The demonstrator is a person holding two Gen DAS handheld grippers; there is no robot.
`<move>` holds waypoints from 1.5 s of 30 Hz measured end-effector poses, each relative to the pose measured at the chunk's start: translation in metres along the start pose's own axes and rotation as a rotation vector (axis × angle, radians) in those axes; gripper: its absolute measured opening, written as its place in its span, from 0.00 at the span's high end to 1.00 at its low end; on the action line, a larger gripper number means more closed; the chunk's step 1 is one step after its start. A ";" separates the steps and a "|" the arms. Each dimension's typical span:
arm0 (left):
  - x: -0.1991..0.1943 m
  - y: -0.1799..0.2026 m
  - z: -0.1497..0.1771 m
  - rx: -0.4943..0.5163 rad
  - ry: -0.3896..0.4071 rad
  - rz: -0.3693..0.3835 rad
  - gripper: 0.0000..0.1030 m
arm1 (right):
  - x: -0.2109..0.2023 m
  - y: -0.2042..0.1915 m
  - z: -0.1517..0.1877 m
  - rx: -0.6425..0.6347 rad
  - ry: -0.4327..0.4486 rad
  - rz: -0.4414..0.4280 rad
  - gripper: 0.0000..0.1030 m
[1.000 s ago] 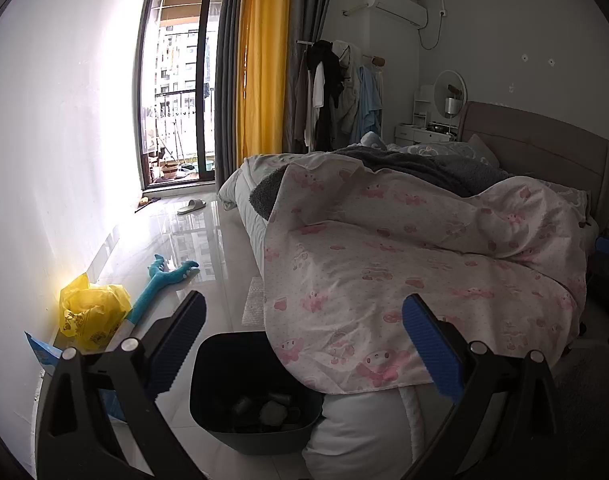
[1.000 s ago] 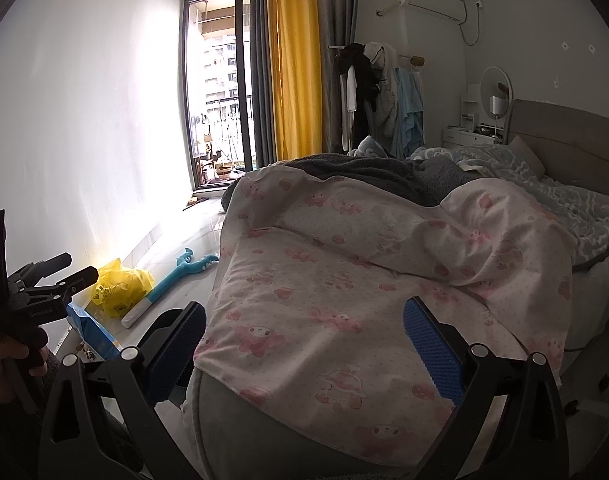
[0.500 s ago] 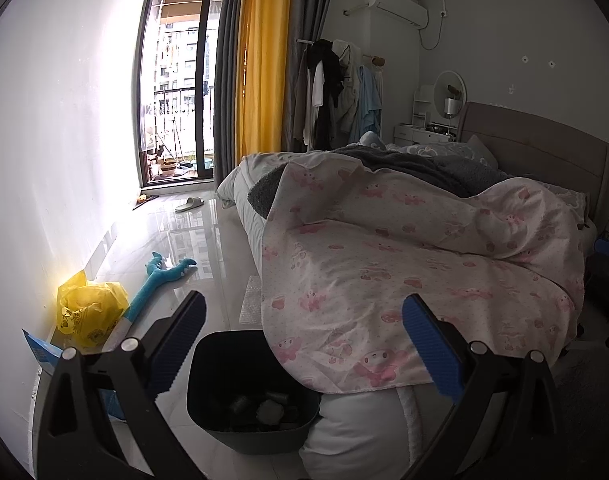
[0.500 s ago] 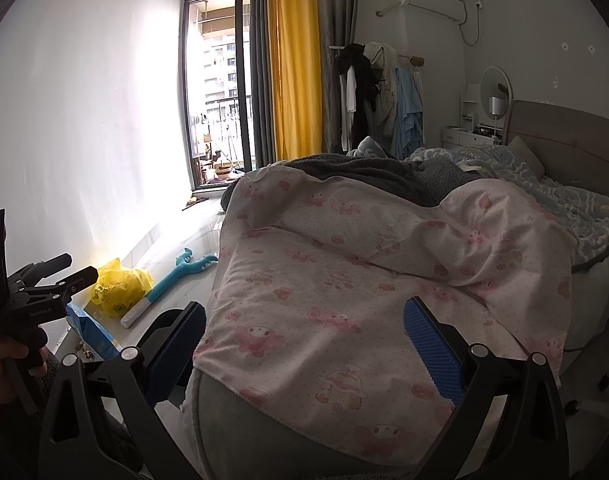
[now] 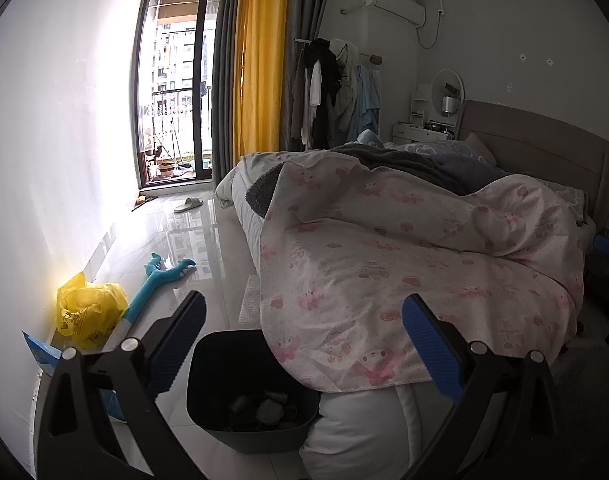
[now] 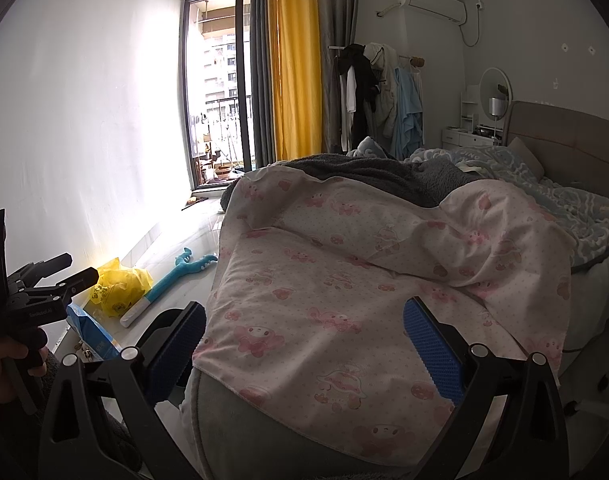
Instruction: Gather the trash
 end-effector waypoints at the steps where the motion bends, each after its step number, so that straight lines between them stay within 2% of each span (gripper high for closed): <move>1: 0.000 0.000 0.000 0.001 0.000 0.001 0.03 | 0.000 0.000 0.000 -0.001 0.000 0.000 0.03; 45: 0.002 -0.003 0.009 0.012 -0.023 0.006 0.03 | 0.000 -0.001 0.000 -0.004 0.001 0.003 0.03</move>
Point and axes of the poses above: each gripper's, at about its wrist camera, not at the fingertips, and x roughly the way its jaws point, y to its right, z to its underside, the point moved 2 cm from there along x, roughly the way its jaws point, and after that the axes turned 6 degrees about z, right-handed, at the moved point
